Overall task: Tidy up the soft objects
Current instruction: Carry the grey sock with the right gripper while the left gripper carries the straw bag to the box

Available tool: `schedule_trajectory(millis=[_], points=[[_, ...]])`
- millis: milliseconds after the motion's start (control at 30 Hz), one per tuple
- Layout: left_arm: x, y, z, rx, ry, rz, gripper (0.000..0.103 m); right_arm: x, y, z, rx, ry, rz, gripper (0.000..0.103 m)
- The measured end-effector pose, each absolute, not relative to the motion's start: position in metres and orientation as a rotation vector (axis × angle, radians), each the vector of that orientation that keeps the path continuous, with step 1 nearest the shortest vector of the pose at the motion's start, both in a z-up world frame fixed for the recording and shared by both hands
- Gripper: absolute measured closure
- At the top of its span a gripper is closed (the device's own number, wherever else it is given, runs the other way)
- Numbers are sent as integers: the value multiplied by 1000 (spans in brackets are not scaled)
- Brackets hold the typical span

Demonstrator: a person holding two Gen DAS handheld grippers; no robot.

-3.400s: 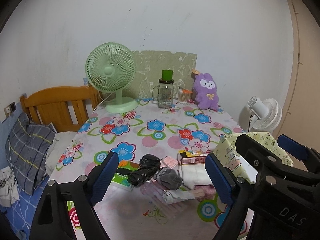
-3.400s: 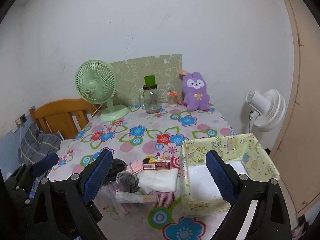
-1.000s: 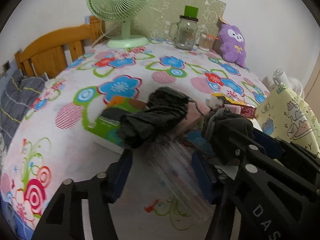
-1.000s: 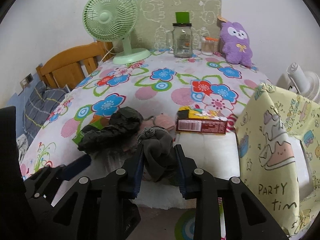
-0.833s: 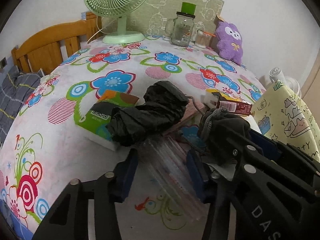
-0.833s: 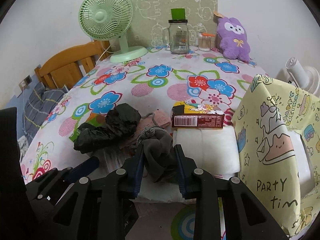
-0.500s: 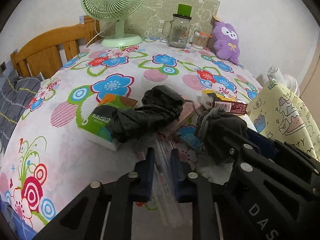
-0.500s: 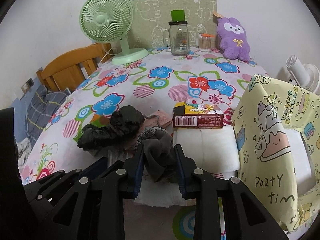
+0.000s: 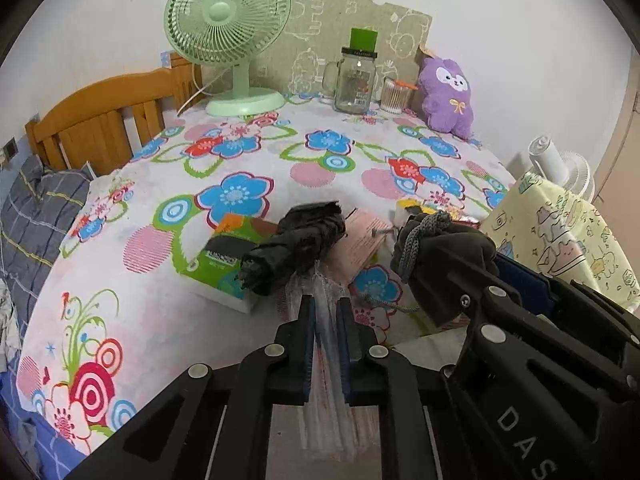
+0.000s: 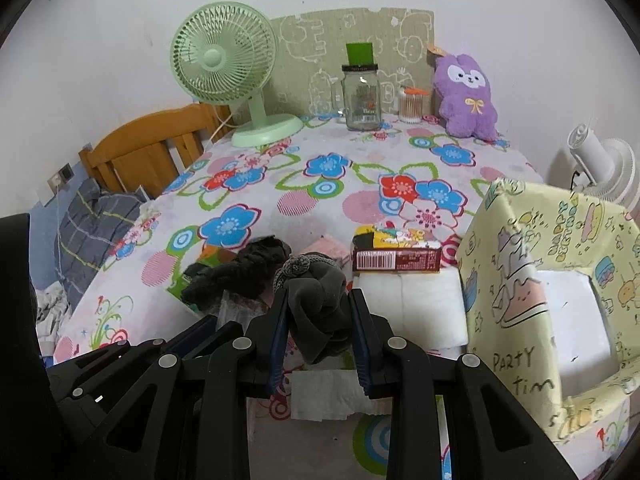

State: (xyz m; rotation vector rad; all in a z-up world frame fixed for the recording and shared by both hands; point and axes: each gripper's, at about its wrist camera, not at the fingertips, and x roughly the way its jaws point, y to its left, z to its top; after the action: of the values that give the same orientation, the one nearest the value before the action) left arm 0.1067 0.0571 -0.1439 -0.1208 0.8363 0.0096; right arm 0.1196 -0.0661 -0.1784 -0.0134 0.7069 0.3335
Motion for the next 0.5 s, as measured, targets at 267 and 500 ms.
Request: schedule_trajectory(millis=[267, 500], points=[[98, 56, -120, -109, 782, 23, 95, 111, -70, -157, -9, 680, 312, 71], [90, 50, -99, -84, 734, 26, 95, 100, -77, -138, -1, 643, 301, 71]])
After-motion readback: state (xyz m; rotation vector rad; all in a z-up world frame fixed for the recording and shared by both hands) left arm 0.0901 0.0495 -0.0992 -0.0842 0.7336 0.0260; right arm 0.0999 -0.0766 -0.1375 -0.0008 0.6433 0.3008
